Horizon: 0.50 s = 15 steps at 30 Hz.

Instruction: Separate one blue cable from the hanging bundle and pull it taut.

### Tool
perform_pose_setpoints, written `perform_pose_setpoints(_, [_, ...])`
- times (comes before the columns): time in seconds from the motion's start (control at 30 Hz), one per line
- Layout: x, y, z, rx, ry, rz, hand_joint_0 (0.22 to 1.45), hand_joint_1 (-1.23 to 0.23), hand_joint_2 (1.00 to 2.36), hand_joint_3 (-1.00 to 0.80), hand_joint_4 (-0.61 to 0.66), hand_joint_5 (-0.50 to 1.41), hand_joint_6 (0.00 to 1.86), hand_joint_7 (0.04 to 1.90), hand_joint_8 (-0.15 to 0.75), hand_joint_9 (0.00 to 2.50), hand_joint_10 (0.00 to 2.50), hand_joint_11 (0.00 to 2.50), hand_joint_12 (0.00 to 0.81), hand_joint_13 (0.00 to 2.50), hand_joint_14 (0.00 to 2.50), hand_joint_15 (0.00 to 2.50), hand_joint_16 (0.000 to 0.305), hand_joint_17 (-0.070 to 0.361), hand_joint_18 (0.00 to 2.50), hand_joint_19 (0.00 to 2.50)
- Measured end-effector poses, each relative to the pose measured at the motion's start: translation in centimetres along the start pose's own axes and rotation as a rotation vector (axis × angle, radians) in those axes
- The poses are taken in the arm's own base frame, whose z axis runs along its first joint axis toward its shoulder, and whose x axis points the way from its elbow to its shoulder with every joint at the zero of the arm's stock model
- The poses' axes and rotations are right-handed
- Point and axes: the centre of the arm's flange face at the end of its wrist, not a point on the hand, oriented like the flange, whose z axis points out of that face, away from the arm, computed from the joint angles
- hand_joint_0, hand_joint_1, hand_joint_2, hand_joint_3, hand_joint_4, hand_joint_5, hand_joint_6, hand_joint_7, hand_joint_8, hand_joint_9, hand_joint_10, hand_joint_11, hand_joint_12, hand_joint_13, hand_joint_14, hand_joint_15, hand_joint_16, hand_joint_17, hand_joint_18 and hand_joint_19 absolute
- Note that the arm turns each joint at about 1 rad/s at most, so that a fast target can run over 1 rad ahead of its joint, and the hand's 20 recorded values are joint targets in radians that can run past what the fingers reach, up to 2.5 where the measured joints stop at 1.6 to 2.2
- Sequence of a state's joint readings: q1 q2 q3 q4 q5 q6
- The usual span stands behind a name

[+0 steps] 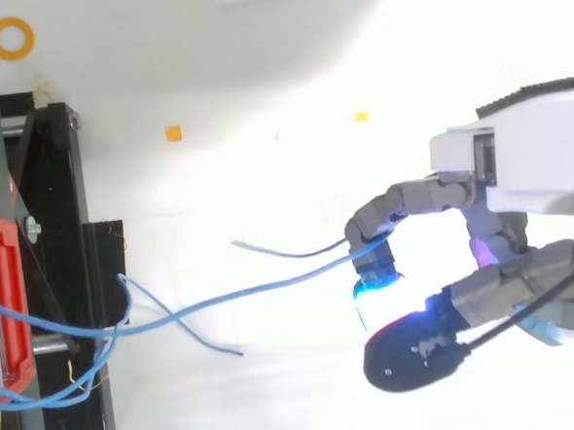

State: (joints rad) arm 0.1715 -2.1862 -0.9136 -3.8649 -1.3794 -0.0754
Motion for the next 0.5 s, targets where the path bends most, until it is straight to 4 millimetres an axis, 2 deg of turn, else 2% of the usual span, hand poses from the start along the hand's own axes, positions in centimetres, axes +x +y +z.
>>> perform_pose_setpoints(0.17, [0.9, -3.4, 2.2, 0.026, 0.008, 0.009, 0.74, -0.69, 1.02, -0.22, 0.03, 0.15, 0.5, 1.34, 0.197, 2.32, 0.04, 1.04, 0.318, 1.64, 0.02, 1.04, 0.04, 0.09, 1.06, 0.91])
perform_pose_setpoints(0.23, [1.3, -4.5, 2.3, 0.016, 0.016, 0.033, 0.74, -0.69, 1.02, -0.22, 0.03, 0.15, 0.5, 1.34, 0.193, 2.32, 0.04, 1.04, 0.315, 1.64, 0.03, 1.04, 0.04, 0.09, 1.06, 0.91])
perform_pose_setpoints(0.37, [1.4, -3.1, 0.5, -0.094, 0.025, 0.108, 0.74, -0.69, 1.02, -0.22, 0.02, 0.15, 0.5, 1.34, 0.193, 2.32, 0.04, 1.04, 0.314, 1.64, 0.02, 1.04, 0.04, 0.09, 1.06, 0.91])
perform_pose_setpoints(0.5, [1.2, -1.7, 0.2, -0.204, 0.026, 0.15, 0.74, -0.69, 1.02, -0.22, 0.02, 0.15, 0.5, 1.35, 0.198, 2.32, 0.04, 1.03, 0.316, 1.64, 0.02, 1.04, 0.04, 0.091, 1.06, 0.91])
